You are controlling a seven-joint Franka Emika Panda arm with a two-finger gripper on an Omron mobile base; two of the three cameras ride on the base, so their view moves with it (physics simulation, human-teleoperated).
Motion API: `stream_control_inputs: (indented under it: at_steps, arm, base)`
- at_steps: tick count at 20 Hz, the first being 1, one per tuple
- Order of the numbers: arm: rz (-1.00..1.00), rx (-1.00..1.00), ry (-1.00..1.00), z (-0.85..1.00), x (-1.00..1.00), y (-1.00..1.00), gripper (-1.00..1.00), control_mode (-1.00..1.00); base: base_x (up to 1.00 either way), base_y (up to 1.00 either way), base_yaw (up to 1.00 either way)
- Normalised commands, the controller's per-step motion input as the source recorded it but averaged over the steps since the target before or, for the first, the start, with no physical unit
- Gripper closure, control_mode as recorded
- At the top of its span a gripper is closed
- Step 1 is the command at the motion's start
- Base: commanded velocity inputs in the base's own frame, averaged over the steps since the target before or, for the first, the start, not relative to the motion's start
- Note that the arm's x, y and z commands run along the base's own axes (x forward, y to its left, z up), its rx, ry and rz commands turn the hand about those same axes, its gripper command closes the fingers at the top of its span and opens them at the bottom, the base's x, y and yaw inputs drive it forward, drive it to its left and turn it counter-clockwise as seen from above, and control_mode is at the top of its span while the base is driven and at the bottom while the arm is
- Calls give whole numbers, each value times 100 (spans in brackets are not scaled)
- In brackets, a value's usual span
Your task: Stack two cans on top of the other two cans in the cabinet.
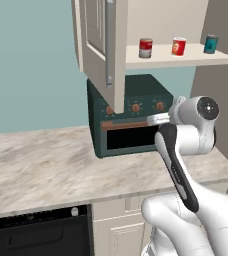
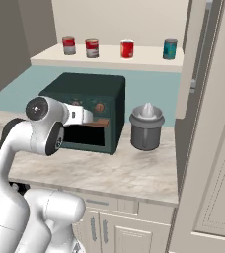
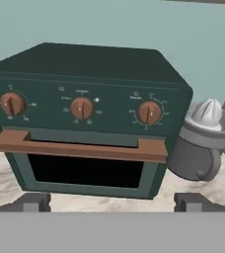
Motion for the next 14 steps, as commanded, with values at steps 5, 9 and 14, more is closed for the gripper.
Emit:
stream_control_inputs:
  at_steps: [5,9,14]
  arm:
    - [-4,0,-1,35,-3,-3,-100,-100]
    - [-3,0,-1,40,-9,-6,-100,-100]
    - [-4,0,-3,37,-19,-13,-100,-100]
  base:
    - [0,0,0]
    - [0,0,0]
    - [0,0,0]
